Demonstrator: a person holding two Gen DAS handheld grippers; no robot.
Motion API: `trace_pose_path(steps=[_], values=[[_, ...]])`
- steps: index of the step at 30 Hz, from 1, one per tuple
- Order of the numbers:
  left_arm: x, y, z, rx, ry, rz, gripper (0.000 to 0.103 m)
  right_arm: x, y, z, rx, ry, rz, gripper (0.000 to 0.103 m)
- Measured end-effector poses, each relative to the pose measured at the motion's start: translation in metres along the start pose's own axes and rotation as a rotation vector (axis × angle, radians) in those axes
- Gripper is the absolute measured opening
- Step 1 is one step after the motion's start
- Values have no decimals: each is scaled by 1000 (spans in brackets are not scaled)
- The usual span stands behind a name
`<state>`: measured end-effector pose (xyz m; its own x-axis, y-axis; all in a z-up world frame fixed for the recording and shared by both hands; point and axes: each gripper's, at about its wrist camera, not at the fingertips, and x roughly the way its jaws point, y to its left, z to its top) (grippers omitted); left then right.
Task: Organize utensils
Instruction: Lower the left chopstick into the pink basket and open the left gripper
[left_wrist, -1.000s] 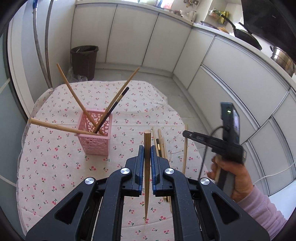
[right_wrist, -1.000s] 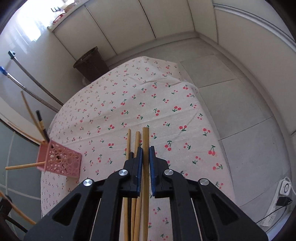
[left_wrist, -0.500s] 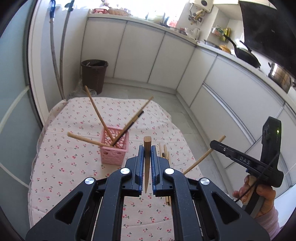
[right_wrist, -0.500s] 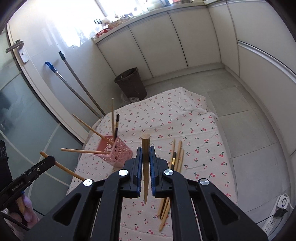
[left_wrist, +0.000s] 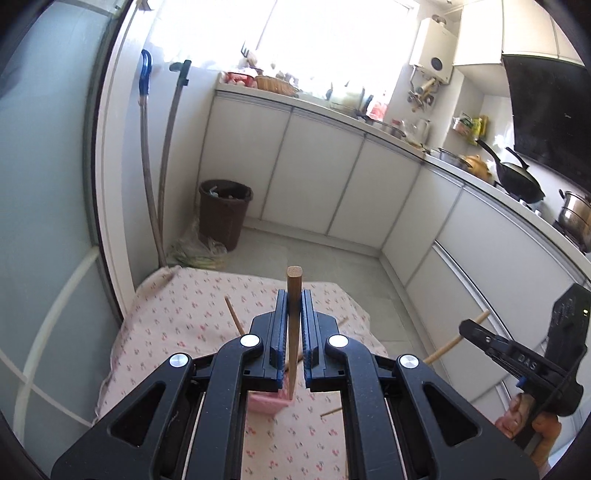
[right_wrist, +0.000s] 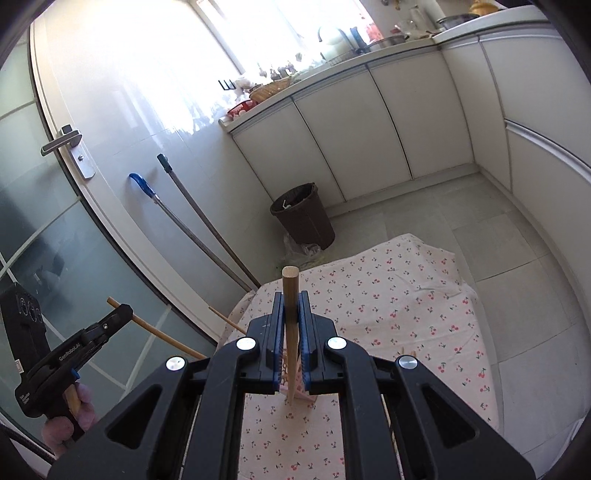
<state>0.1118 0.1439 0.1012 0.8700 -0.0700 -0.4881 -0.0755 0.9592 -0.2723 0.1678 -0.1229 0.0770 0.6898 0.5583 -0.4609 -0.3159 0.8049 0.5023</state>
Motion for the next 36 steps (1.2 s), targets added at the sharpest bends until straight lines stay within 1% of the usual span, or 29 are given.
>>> trace_pose_path(steps=[5, 7, 9, 11, 14, 18, 22, 27, 29, 31, 33, 34, 36], values=[[33, 9, 1, -13, -2, 61, 7, 17, 7, 7, -6, -11, 8, 8], [51, 13, -6, -5, 20, 91, 8, 25, 10, 8, -8, -2, 9, 7], [60, 23, -11, -35, 59, 105, 8, 31, 15, 8, -16, -5, -1, 8], [52, 31, -13, -65, 45, 113, 10, 33, 21, 8, -26, -14, -2, 8], [29, 35, -11, -80, -17, 141, 14, 34, 30, 9, -44, -41, -15, 7], [6, 35, -11, -105, -65, 140, 22, 38, 42, 9, -72, -81, -61, 8], [6, 31, -9, -90, -65, 134, 24, 52, 47, 6, -72, -77, -81, 8], [16, 31, -11, -89, -31, 128, 24, 75, 50, -1, -71, -59, -104, 8], [20, 33, -12, -91, -18, 129, 24, 86, 49, -7, -63, -47, -99, 8], [24, 34, -14, -88, -4, 132, 24, 97, 47, -13, -41, -23, -73, 13], [24, 33, -16, -79, 2, 135, 25, 102, 48, -17, -34, 3, -61, 25], [23, 33, -17, -74, 2, 135, 25, 101, 50, -18, -47, -1, -68, 33], [22, 32, -17, -67, 4, 134, 26, 95, 55, -19, -79, -10, -79, 33]])
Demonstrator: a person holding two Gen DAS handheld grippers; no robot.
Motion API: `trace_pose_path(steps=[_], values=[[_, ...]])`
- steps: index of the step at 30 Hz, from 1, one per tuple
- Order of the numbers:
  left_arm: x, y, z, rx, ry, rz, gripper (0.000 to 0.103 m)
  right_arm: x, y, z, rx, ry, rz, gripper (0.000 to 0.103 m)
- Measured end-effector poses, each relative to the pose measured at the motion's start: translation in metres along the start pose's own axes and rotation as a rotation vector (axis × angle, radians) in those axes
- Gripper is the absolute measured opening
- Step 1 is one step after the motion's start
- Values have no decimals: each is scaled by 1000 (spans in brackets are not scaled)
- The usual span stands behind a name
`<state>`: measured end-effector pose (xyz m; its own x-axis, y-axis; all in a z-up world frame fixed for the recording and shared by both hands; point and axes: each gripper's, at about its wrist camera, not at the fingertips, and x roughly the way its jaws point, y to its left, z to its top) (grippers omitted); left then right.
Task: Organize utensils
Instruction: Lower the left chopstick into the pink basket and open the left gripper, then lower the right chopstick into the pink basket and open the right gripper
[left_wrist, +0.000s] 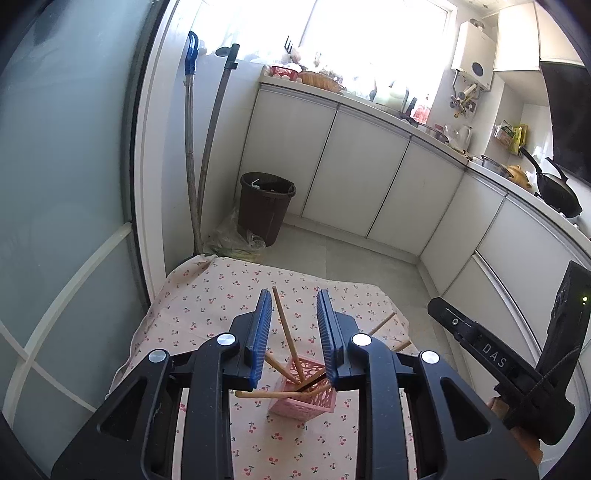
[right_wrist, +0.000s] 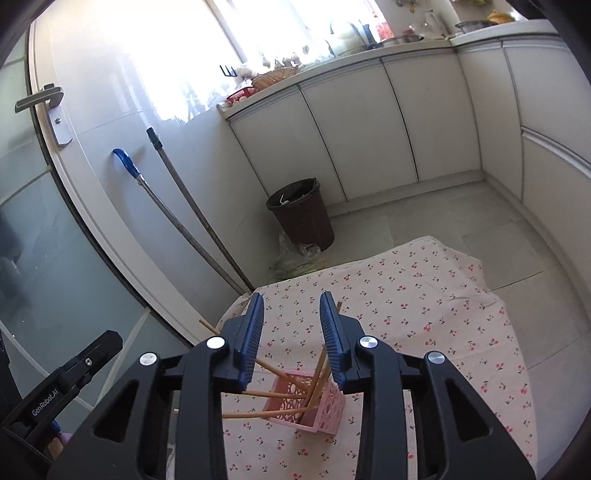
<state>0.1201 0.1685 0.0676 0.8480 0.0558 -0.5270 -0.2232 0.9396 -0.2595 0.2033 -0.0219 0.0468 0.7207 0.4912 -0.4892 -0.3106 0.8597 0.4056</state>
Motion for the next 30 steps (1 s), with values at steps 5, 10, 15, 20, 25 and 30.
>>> trace_pose_path(steps=[5, 10, 15, 20, 25, 30], values=[[-3, -11, -7, 32, 7, 6, 32, -17, 4, -4, -42, -7, -29, 33], [-4, -24, -19, 92, 5, 26, 46, -30, -4, -17, -65, 2, -72, 34], [-5, -35, -31, 139, 15, 42, 66, -43, -14, -29, -77, 8, -101, 46], [-1, -46, -46, 190, 27, 66, 76, -57, -28, -44, -77, 9, -159, 60], [7, -57, -61, 234, 66, 77, 83, -67, -47, -57, -68, 17, -240, 70], [17, -71, -75, 292, 105, 89, 92, -76, -72, -66, -16, 31, -286, 82]])
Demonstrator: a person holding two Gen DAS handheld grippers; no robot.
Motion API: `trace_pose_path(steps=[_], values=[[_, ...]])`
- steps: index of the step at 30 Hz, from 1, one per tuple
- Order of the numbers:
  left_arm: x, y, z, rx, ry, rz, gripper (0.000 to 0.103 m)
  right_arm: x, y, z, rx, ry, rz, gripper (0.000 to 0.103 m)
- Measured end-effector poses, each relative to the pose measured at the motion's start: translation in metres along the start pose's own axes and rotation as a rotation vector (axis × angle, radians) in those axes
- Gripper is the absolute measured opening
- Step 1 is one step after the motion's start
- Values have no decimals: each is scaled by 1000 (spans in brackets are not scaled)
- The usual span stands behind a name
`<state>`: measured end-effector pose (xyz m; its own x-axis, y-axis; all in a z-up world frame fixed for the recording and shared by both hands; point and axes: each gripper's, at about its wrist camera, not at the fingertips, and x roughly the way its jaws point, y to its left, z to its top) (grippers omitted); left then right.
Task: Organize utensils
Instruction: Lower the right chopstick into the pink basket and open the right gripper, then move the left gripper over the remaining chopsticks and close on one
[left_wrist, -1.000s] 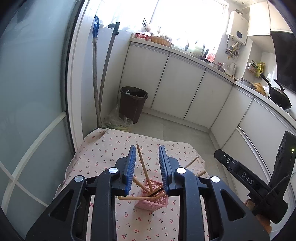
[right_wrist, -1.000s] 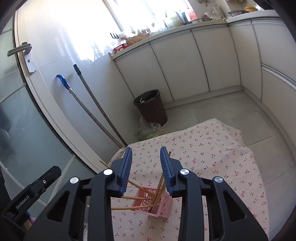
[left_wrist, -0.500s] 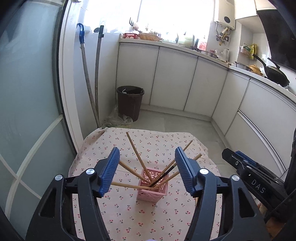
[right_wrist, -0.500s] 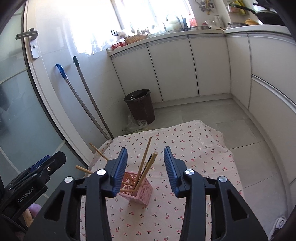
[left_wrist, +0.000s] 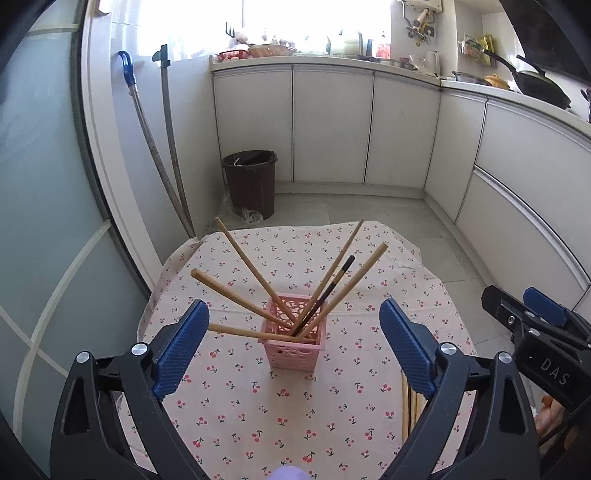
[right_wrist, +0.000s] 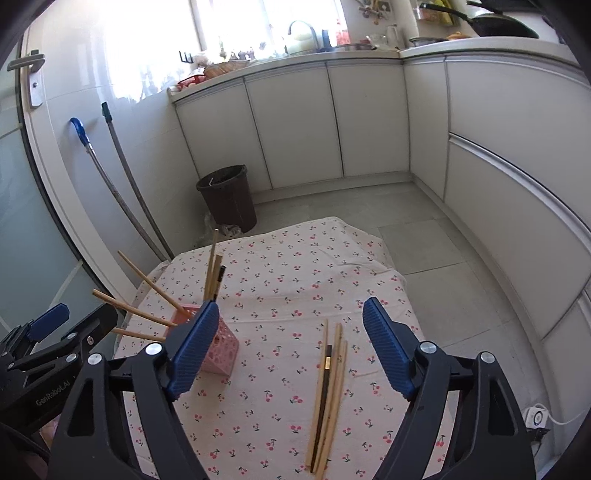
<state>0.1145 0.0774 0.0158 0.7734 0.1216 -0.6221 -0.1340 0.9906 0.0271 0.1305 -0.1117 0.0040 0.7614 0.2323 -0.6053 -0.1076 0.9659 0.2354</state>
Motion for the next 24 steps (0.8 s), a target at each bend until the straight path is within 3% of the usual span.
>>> trace_pose_path(steps=[4, 8, 14, 20, 24], values=[[9, -18, -8, 54, 29, -4, 95, -1, -25, -7, 42, 23, -24, 93], [22, -38, -16, 90, 97, -41, 96, 1, -48, -12, 74, 80, -14, 95], [66, -79, -39, 139, 331, -178, 96, -3, -87, -12, 199, 125, -6, 96], [120, -117, -70, 167, 564, -224, 96, -5, -119, -7, 313, 158, 19, 96], [150, -134, -77, 136, 650, -246, 96, -6, -134, -6, 376, 178, 53, 96]])
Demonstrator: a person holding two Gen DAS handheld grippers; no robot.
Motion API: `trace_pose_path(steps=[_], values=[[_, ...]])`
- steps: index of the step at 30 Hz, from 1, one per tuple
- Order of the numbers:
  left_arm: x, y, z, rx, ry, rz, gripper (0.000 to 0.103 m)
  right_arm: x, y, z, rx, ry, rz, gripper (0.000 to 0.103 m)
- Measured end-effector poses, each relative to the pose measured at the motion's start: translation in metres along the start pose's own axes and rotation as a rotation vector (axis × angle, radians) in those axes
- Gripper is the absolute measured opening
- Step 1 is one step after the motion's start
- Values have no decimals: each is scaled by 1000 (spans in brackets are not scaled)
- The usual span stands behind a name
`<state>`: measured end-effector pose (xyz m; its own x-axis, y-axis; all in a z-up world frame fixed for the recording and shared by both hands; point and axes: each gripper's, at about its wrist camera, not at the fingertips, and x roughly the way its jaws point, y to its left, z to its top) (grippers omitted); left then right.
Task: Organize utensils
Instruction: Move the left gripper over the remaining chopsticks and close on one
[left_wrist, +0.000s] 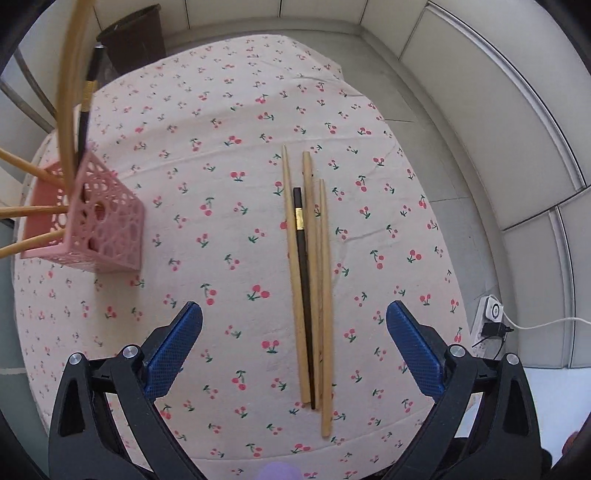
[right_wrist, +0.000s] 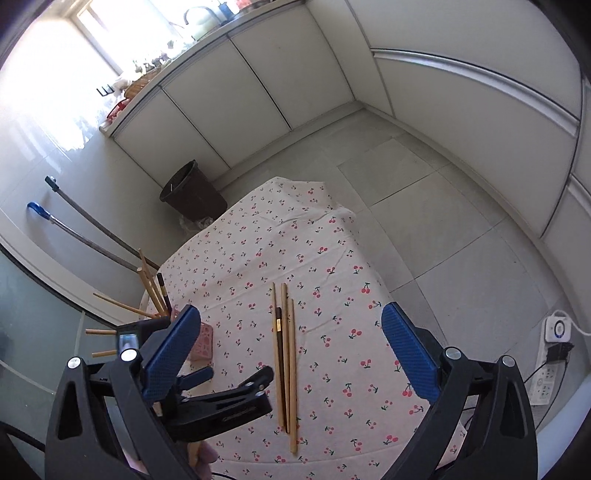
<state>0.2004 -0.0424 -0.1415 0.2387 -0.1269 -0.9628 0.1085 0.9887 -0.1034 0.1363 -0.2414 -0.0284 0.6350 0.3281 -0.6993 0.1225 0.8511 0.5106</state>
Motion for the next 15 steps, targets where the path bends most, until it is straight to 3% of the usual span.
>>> trace_pose_path(steps=[2, 9, 14, 15], values=[[8, -4, 11, -4, 6, 5, 96, 0, -7, 3, 40, 14, 23, 96], [21, 5, 58, -67, -99, 56, 93, 9, -19, 7, 133, 86, 106, 96], [35, 9, 91, -91, -108, 78, 76, 11, -22, 9, 172, 102, 136, 96], [39, 10, 95, -94, -99, 84, 65, 11, -23, 10, 178, 104, 139, 96]])
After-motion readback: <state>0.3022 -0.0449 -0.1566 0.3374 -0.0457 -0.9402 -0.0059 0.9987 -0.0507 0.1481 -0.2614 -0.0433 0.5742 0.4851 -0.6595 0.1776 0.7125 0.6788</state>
